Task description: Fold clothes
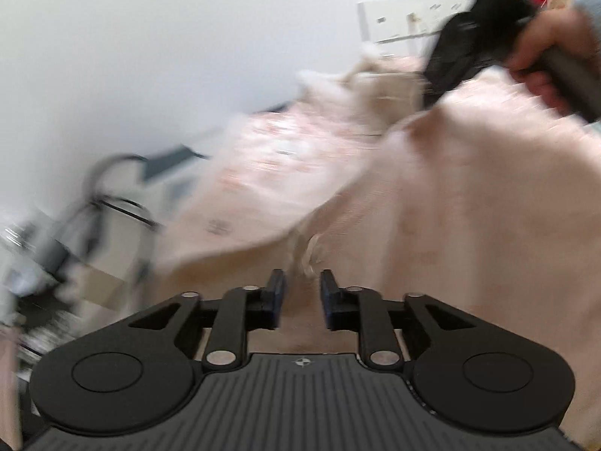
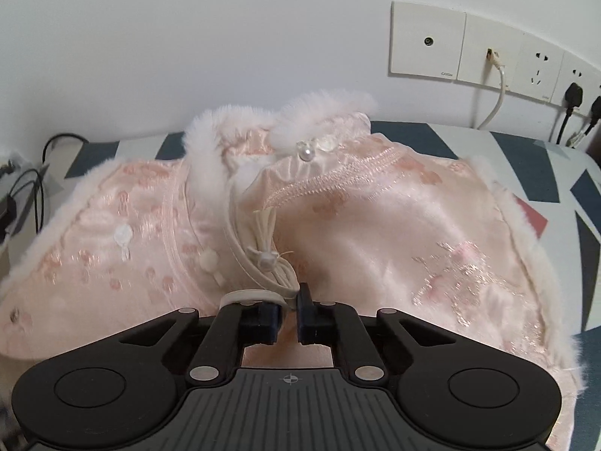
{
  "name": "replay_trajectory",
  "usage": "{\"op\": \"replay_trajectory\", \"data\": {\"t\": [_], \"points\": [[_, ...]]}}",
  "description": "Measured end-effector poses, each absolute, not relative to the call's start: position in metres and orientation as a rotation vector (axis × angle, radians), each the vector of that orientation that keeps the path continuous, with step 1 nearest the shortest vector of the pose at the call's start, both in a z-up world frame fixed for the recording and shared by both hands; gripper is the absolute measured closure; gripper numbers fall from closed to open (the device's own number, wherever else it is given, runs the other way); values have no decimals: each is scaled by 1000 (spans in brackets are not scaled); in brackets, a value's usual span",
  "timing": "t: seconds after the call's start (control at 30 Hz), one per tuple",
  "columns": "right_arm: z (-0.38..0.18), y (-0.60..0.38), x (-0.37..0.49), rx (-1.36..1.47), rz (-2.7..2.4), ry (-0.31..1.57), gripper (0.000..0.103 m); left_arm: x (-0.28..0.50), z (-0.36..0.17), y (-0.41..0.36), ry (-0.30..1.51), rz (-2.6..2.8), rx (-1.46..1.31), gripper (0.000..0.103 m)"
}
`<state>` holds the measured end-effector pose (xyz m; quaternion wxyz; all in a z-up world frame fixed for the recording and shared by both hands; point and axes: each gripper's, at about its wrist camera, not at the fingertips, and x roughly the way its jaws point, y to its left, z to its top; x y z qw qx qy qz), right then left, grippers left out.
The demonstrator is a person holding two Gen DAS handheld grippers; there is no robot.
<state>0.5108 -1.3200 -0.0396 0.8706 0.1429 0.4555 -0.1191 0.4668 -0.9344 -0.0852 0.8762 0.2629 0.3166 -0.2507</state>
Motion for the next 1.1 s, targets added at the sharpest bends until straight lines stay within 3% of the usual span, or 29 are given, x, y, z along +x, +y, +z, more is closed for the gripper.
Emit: {"op": "replay_trajectory", "data": {"t": [0.27, 0.37, 0.47, 0.5, 0.67, 0.8, 0.93, 1.0, 1.03, 1.07, 1.1], "points": [[-38, -1329, 517, 418, -133, 891, 95, 498, -88, -925, 617, -439, 726, 67], [-34, -1317, 531, 338, -58, 888, 95, 494, -79, -919, 613, -508, 660, 66], [-30, -1306, 548, 232, -44, 923, 82, 486, -72, -916, 610, -546, 612, 43], [-28, -1304, 552, 207, -53, 923, 78, 486, -73, -915, 623, -540, 599, 41], [-2, -1303, 574, 314, 64, 842, 72, 490, -84, -900, 750, -554, 413, 41], [-18, -1284, 604, 365, 129, 864, 47, 501, -98, -899, 843, -550, 225, 39], [-51, -1268, 629, 287, 21, 917, 46, 513, -115, -902, 902, -522, 119, 39], [-59, -1274, 631, 232, -68, 914, 47, 513, -118, -902, 904, -520, 79, 48], [-60, -1279, 631, 221, -96, 916, 46, 512, -119, -903, 904, -520, 60, 58], [-60, -1284, 631, 211, -123, 918, 46, 512, -119, -903, 905, -533, 48, 83], [-60, -1289, 630, 200, -145, 919, 46, 510, -118, -902, 917, -554, 25, 92]]}}
